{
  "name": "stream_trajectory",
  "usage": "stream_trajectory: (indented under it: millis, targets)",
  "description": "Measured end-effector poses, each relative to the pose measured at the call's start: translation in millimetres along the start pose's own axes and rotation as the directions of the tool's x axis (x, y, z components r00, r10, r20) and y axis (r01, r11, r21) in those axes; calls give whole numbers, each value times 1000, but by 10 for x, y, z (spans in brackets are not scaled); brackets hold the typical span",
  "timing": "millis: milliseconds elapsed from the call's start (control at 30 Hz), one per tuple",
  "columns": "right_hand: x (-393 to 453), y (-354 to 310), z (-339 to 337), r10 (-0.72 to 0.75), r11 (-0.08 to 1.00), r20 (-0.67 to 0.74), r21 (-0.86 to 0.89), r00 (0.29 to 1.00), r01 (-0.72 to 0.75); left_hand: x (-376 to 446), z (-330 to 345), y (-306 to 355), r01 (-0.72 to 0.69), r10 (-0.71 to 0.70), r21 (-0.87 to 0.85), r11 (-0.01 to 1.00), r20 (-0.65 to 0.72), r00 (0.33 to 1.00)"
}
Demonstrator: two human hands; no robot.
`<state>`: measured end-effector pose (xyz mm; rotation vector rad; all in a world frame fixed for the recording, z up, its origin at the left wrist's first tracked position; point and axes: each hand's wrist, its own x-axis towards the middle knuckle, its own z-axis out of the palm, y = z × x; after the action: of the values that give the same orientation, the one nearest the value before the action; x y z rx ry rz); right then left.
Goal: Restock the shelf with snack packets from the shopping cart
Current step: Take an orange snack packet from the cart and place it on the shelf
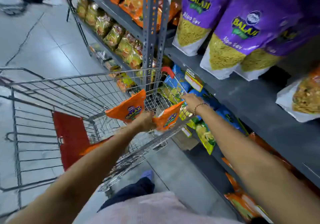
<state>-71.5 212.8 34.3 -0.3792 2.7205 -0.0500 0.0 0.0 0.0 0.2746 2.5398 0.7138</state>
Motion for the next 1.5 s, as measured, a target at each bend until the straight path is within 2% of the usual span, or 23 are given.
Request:
stream_trajectory:
  millis: [67, 133, 267, 367, 433, 500, 600, 733, 833, 967, 1067, 1233, 1333, 1500]
  targets:
    - [164, 47, 59, 31, 998, 23, -60, 999, -29, 77, 40, -22, 27, -27, -20, 999, -13, 1000]
    - [275, 117, 183, 57, 998, 19, -27, 998, -57, 97, 102, -30, 35, -36, -26, 999, -31, 999]
    - [210, -8, 53, 128, 991, -83, 60, 988, -123, 173, 104, -119, 40, -58, -129, 991, -134, 989]
    - [195, 20, 52, 161, 975, -172, 182, 972, -129, 137, 23, -160, 47, -78, -139, 989, -231, 970]
    - [96, 42, 52, 223, 930, -251, 344, 942, -129, 111, -105, -158, 44, -111, -204, 978, -329, 938]
    - [-72, 52, -1, 324, 868, -349, 479, 879, -130, 51, -305, -51, 19, -163, -323, 946, -424, 891]
    - [-432, 67, -246, 411, 784, -503, 620, 760, -14, -66, -642, 306, -138, -93, -332, 933, -594, 799]
    - [-956, 158, -635, 453, 738, -677, 650, 580, 182, -108, -940, 822, -398, -66, -473, 786, -705, 706]
    - [-1365, 290, -831, 521, 704, -721, 665, 457, 248, -77, -1109, 1277, -508, 2, -434, 744, -759, 651]
    - [-1877, 590, -995, 626, 648, -730, 682, 274, 338, -55, -1176, 1955, -644, 149, -412, 645, -758, 635]
    - [-2325, 861, -1100, 640, 707, -750, 660, 168, 254, 18, -1105, 2446, -703, 259, -377, 604, -741, 620]
    - [-3016, 1397, -1085, 691, 705, -722, 682, 26, 192, 84, -845, 3304, -750, 384, -424, 508, -668, 638]
    - [-3393, 1629, -1155, 710, 699, -702, 693, -58, 179, 76, -660, 3760, -779, 458, -437, 450, -636, 621]
    - [-3778, 2045, -1171, 718, 696, -681, 699, -142, 164, 77, -409, 4289, -781, 533, -503, 370, -574, 622]
